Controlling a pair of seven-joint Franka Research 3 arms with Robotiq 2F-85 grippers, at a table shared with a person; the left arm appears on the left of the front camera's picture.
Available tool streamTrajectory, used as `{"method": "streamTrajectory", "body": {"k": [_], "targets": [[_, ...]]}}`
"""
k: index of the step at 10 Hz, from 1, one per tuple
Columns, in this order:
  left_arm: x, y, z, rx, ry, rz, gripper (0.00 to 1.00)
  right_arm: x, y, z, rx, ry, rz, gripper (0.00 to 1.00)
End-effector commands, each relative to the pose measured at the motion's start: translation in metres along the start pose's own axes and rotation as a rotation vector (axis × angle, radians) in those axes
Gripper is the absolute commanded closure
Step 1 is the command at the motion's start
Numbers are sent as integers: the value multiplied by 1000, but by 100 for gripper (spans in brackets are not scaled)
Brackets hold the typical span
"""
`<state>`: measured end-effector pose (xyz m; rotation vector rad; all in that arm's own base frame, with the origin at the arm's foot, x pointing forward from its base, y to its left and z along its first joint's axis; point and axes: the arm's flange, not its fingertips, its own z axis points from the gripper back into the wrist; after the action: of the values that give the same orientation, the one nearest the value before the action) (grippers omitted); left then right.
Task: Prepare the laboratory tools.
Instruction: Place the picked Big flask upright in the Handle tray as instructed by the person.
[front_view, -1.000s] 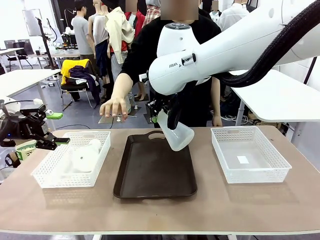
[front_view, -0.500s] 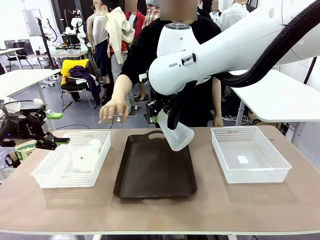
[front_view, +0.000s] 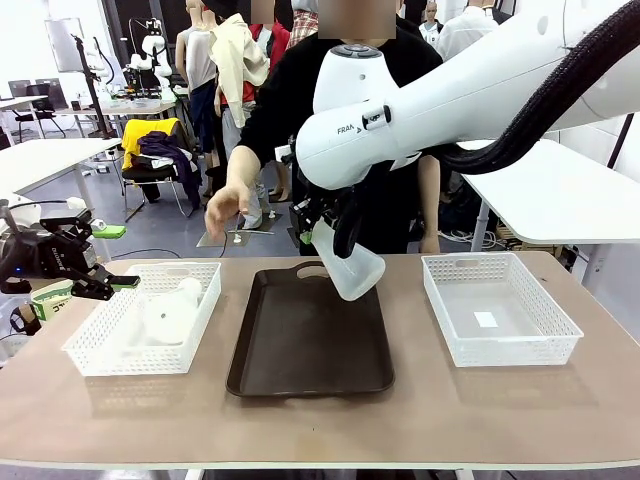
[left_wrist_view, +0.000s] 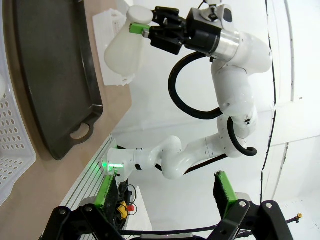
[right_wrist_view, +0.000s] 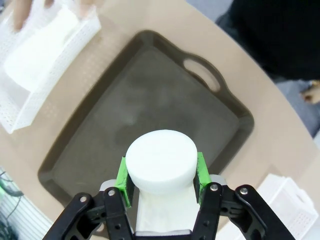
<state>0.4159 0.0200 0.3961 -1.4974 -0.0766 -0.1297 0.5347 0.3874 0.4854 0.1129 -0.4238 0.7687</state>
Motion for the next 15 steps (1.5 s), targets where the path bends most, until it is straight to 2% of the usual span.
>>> {"method": "streamTrajectory", "body": {"k": [1, 2, 4, 7, 8, 11, 12, 13, 14, 15], "targets": [[0, -2, 1, 13, -1, 6, 0, -6, -7, 13, 110, -103, 92, 100], [0, -2, 1, 13, -1, 6, 0, -6, -10, 18, 131, -150, 118, 100], [0, -2, 1, 13, -1, 6, 0, -7, -18, 25, 236, -338, 262, 100], [0, -2, 1, 13, -1, 6, 0, -14, -34, 17, 372, -607, 417, 100], [0, -2, 1, 13, -1, 6, 0, -14, -39, 9, 401, -660, 459, 100], [0, -2, 1, 13, -1, 6, 0, -16, -42, -4, 484, -714, 517, 100], [0, -2, 1, 13, -1, 6, 0, -16, -42, -7, 496, -712, 497, 100], [0, -2, 1, 13, -1, 6, 0, -11, -45, -8, 472, -608, 375, 100], [0, -2, 1, 13, -1, 6, 0, -1, -45, -9, 466, -708, 506, 100], [0, -2, 1, 13, -1, 6, 0, -1, -45, -9, 466, -708, 506, 100]]}}
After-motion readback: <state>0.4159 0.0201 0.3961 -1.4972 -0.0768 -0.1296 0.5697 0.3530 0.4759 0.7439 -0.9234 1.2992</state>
